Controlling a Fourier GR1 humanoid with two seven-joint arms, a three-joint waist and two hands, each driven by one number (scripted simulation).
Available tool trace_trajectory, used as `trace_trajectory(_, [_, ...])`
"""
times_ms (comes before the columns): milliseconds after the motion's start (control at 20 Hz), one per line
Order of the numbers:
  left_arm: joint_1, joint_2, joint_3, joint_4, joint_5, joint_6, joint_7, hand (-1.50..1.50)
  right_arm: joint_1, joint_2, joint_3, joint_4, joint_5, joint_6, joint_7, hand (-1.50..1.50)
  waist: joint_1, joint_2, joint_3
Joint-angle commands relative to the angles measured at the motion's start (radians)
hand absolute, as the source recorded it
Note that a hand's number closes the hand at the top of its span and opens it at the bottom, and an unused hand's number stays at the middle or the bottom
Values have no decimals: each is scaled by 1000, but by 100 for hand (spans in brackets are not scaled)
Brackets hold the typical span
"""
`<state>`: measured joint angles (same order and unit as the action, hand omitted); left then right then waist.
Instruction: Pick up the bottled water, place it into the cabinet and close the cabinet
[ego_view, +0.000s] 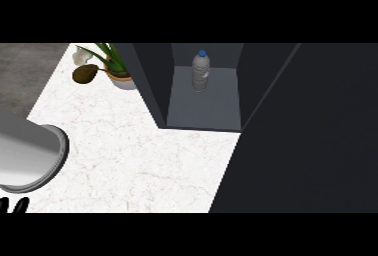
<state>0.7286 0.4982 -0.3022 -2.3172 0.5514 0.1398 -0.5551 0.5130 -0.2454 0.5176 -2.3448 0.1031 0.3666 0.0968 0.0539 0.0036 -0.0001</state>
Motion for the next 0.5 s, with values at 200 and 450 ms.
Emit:
trace_trajectory(200, [118, 34, 73, -29, 85, -141, -67, -150, -154, 219, 167, 72, -81, -53, 134, 150, 24, -6, -4])
trace_trajectory(450, [164, 62, 166, -40, 167, -203, -61, -150, -353, 240, 158, 164, -119, -178, 218, 150, 29, -3, -3])
